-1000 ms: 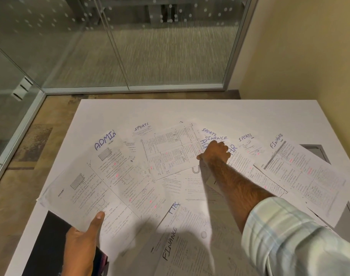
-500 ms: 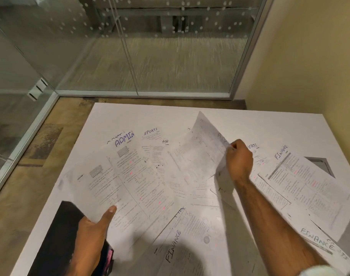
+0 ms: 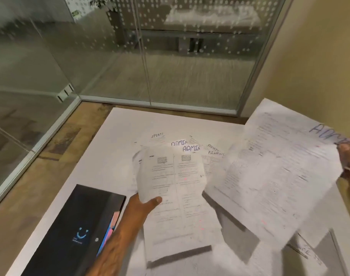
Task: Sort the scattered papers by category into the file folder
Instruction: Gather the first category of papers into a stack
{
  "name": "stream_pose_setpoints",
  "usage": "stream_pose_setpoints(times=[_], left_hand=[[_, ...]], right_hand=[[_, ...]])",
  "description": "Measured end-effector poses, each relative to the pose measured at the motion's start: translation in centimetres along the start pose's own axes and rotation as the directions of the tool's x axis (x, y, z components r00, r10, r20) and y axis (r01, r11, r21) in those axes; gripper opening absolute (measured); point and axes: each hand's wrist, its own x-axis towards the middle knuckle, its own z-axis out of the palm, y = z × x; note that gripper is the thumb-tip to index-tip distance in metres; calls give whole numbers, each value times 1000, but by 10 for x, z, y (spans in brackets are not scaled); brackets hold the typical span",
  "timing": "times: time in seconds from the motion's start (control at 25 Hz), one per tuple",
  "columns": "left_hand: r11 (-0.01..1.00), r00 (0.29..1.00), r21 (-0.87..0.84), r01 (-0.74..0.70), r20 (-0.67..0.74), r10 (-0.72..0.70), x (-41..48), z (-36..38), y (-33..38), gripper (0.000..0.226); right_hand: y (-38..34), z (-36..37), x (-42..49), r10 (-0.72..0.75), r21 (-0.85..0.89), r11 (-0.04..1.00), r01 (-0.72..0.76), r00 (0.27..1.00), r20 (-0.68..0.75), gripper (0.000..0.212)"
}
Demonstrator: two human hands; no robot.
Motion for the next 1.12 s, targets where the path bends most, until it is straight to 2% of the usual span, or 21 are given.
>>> stream_pose_setpoints(times=[0.04,0.08,0.16,0.28,0.52,0.6,0.64,0.68,0.72,0.76,0.84,0.88,0.92,0.96,1.04,1.12], left_hand=[[1000,1000,-5,-1,8,1,-4,11,-2,48],[1000,1000,-10,1,13,0,-11,23,-1,40],[1000,998,-18,13,61,-12,-25,47,2,31],[997,990,-74,31,142,-20,-48,77,10,31],[991,967,-126,50,255,-17,-72,103,18,36],[994,956,-105,40,292,-8,-75,107,18,37],[995,958,-100,31,286,-1,-77,109,18,36],[994,961,-105,22,275,8,-77,111,18,35],[993,967,-115,15,254,15,-78,112,19,33],[992,972,-127,7,235,23,-78,114,18,32],[992,977,-126,-29,205,55,-78,117,19,30],[992,974,-106,-64,211,85,-80,119,20,30],[992,965,-70,-109,232,122,-80,121,20,32],[988,956,-26,-151,252,152,-81,123,20,35],[974,949,29,-223,234,210,-81,126,18,36],[969,959,47,-243,160,233,-78,132,13,31]], right_hand=[[-8,-3,-4,26,32,999,-28,998,50,8],[-9,3,-8,64,63,996,-69,994,90,10],[0,20,-24,151,10,987,-158,961,234,16],[16,40,-48,181,-64,983,-169,906,382,7],[37,54,-68,185,-59,983,-176,896,404,11],[37,55,-72,171,-29,984,-174,904,392,4],[38,54,-74,186,-36,982,-186,920,346,9],[39,49,-76,243,-51,970,-239,922,300,23],[42,41,-78,330,-49,942,-331,892,310,37],[46,30,-81,415,-20,896,-444,819,397,45],[51,13,-100,460,-4,791,-612,591,663,39],[53,10,-112,427,-15,787,-617,527,735,34],[55,9,-123,380,-6,813,-582,523,763,35],[58,10,-131,344,17,852,-523,584,735,36],[63,13,-143,307,15,925,-381,768,562,33],[65,15,-149,276,10,950,-311,858,433,28]])
